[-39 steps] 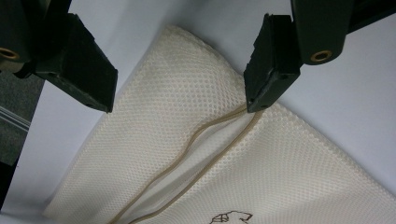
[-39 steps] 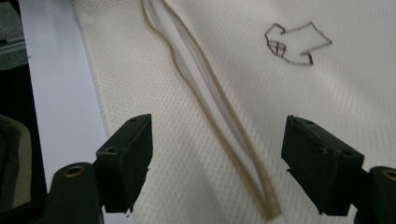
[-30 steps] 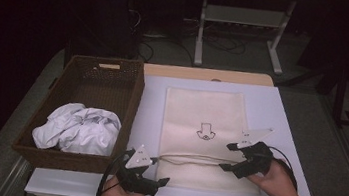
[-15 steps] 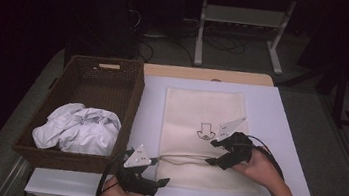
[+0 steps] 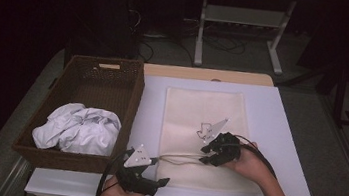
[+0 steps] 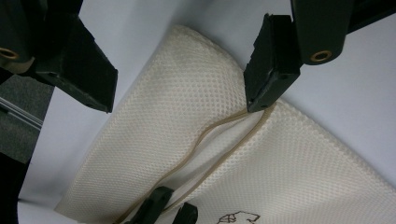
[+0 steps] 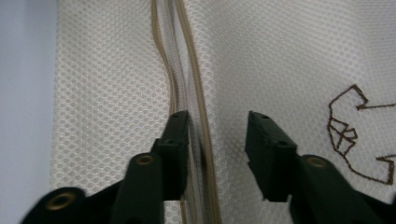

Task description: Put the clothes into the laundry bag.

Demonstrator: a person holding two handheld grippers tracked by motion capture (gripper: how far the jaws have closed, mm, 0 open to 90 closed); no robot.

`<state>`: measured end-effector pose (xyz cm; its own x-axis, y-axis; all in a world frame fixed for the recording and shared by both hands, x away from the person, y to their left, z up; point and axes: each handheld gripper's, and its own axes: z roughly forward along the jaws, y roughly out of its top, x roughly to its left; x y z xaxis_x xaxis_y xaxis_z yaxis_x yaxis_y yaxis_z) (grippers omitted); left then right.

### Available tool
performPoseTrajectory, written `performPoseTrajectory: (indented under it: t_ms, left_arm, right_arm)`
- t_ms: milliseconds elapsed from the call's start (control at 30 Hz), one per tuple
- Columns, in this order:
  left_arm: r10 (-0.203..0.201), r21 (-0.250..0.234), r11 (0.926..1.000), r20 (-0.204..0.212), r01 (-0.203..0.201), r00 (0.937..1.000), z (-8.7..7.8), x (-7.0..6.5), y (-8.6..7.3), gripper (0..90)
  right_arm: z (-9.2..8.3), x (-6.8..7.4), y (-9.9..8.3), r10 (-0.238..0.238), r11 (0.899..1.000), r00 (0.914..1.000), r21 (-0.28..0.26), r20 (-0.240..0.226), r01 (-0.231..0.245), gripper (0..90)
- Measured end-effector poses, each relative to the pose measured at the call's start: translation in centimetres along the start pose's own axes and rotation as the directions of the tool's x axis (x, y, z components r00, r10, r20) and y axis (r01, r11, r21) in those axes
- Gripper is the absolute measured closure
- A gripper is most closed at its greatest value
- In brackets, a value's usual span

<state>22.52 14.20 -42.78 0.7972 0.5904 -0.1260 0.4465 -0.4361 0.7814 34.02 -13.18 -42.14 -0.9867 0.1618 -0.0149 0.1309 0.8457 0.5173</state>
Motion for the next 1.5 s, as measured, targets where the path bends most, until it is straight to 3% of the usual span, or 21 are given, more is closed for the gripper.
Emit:
performPoseTrajectory:
  t_ms: [67, 167, 367, 567, 733, 967, 1167, 1267, 1300, 1333, 1400, 1500]
  left_arm:
    - [0.002, 0.0, 1.0, 0.003, -0.002, 1.0, 0.1, 0.0, 0.1, 25.0]
    - [-0.003, 0.0, 1.0, 0.005, 0.003, 1.0, 0.1, 0.0, 0.1, 25.1]
    - [-0.015, -0.017, 0.9997, 0.009, 0.016, 0.9998, -0.2, 0.0, 0.3, 25.0]
    - [0.018, 0.005, 0.9998, 0.008, -0.018, 0.9998, 0.0, -0.6, 0.8, 24.5]
    - [0.012, 0.024, 0.9996, 0.055, -0.013, 0.9984, 0.2, -0.7, 1.6, 23.5]
    - [0.003, 0.046, 0.9989, 0.072, -0.006, 0.9974, 0.0, -0.7, 2.7, 20.5]
    - [-0.011, 0.057, 0.9984, 0.109, 0.005, 0.9939, -1.0, -0.2, 4.1, 19.2]
    - [-0.03, 0.048, 0.9986, 0.143, 0.024, 0.9893, -1.8, 0.3, 5.2, 19.1]
    - [-0.053, 0.052, 0.9976, 0.171, 0.045, 0.9838, -2.4, 0.8, 5.9, 18.8]
    - [-0.053, 0.052, 0.9976, 0.171, 0.045, 0.9838, -2.4, 0.8, 5.9, 18.2]
    - [-0.082, 0.056, 0.9958, 0.196, 0.072, 0.9772, -2.9, 1.4, 6.4, 17.7]
    - [-0.091, 0.075, 0.9941, 0.192, 0.078, 0.977, -3.8, 2.2, 7.1, 17.3]
  right_arm:
    - [0.1, 0.1, 0.4, -0.016, 1.0, 0.9998, 0.003, -0.014, 0.016, 76.8]
    - [0.1, 0.0, 0.5, -0.014, 1.0, 0.9997, 0.011, -0.022, 0.014, 81.1]
    - [-0.2, -0.4, 0.5, 0.006, 1.0, 0.9989, 0.0, -0.047, -0.006, 83.9]
    - [-0.7, -0.5, 0.5, 0.009, 1.0, 0.9979, -0.022, -0.065, -0.01, 85.5]
    - [-1.5, -0.8, 0.3, 0.028, 0.997, 0.9966, -0.067, -0.077, -0.033, 85.7]
    - [-2.4, -1.3, 0.1, 0.046, 0.993, 0.9956, -0.101, -0.082, -0.054, 85.7]
    - [-2.8, -1.5, 0.2, 0.047, 0.993, 0.9953, -0.107, -0.085, -0.056, 85.5]
    - [-2.8, -1.6, 0.2, 0.052, 0.992, 0.995, -0.107, -0.085, -0.061, 85.4]
    - [-2.8, -1.6, 0.2, 0.054, 0.992, 0.9949, -0.108, -0.084, -0.063, 85.3]
    - [-2.8, -1.6, 0.2, 0.054, 0.992, 0.9949, -0.108, -0.084, -0.063, 85.3]
    - [-2.9, -1.6, 0.2, 0.057, 0.992, 0.9947, -0.111, -0.085, -0.066, 85.2]
    - [-3.1, -1.7, 0.2, 0.059, 0.991, 0.9947, -0.113, -0.085, -0.068, 85.1]
